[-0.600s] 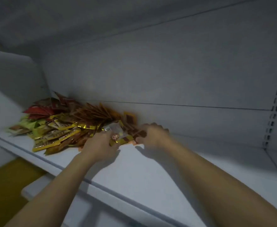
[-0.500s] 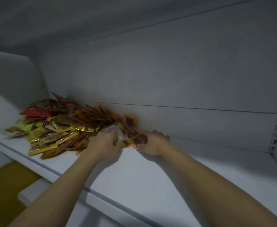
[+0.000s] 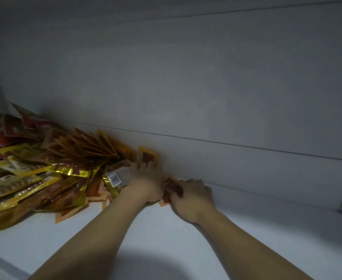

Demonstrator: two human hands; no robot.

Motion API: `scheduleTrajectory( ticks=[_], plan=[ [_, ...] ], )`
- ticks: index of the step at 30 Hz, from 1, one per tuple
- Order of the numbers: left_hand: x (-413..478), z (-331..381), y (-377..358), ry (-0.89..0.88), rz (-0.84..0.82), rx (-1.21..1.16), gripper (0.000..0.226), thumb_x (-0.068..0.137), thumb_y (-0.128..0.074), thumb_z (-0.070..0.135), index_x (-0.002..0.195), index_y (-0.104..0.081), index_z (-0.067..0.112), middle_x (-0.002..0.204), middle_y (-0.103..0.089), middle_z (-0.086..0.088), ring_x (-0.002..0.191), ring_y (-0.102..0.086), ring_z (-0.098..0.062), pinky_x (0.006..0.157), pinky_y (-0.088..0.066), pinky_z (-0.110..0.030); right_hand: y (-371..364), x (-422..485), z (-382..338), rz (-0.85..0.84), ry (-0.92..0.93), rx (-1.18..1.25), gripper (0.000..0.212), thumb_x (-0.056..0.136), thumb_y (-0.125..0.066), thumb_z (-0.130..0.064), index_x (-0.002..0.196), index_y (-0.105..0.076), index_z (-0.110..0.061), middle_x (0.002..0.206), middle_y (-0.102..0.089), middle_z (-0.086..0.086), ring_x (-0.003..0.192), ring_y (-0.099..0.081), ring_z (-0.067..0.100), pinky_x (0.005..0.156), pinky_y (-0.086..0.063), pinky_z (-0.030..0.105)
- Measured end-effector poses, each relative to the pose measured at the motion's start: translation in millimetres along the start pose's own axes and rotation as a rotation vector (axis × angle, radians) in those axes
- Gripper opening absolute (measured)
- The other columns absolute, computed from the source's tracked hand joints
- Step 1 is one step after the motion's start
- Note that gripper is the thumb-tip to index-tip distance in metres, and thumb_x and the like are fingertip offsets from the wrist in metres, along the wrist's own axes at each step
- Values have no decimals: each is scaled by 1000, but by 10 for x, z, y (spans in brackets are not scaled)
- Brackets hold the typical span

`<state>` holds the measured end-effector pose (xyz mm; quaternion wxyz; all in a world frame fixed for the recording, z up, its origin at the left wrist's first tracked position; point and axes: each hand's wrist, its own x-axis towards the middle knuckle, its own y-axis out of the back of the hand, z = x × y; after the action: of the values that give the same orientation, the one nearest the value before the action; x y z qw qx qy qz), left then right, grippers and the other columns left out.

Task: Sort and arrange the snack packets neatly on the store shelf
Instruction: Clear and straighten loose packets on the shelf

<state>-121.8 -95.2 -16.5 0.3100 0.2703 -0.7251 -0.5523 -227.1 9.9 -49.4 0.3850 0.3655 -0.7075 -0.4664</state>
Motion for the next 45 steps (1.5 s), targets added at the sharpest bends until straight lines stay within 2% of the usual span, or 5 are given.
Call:
scheduleTrajectory(
  ticks=[17, 21, 29, 36, 45],
  plan=[
    [-119, -201, -54, -219, -76, -150, 55, 93, -48, 60, 139, -48, 30, 148, -41, -10, 136, -32, -34, 114, -21, -55, -22, 9, -97, -3, -159, -33, 47, 95, -34, -53, 120, -57, -20, 122, -47, 13, 116, -40, 31, 82, -24, 37],
    [-189, -199, -112, -220, -46, -166, 58, 93, -45, 62, 142, -46, 31, 148, -42, -9, 137, -31, -34, 112, -19, -57, 78, -90, -130, -42, -178, 5, 58, 85, -27, -65, 119, -65, -37, 111, -49, 11, 112, -43, 33, 79, -28, 35],
    [-115, -302, -39, -233, -140, -241, 91, 74, -52, 83, 150, -28, 39, 159, -26, -6, 146, -18, -34, 115, -14, -56, 156, -101, -179, 0, -187, 127, 48, 82, -45, -61, 106, -72, -29, 111, -70, 2, 107, -57, 27, 87, -48, 35],
    [-101, -522, 62, -257, -159, -438, 53, 97, -56, 40, 148, -38, 36, 152, -42, -1, 139, -36, -31, 114, -31, -45, 30, -65, -345, 10, -187, -53, 66, 83, -57, -69, 130, -53, -23, 128, -57, 8, 120, -48, 33, 88, -32, 38],
    [-225, -526, 61, -226, -109, -521, 60, 93, -66, 38, 147, -42, 31, 149, -45, 0, 138, -38, -27, 106, -35, -33, 201, 45, -407, -158, -352, 296, 45, 65, -89, -41, 81, -55, -16, 82, -60, -2, 79, -59, 19, 65, -42, 24]
  ],
)
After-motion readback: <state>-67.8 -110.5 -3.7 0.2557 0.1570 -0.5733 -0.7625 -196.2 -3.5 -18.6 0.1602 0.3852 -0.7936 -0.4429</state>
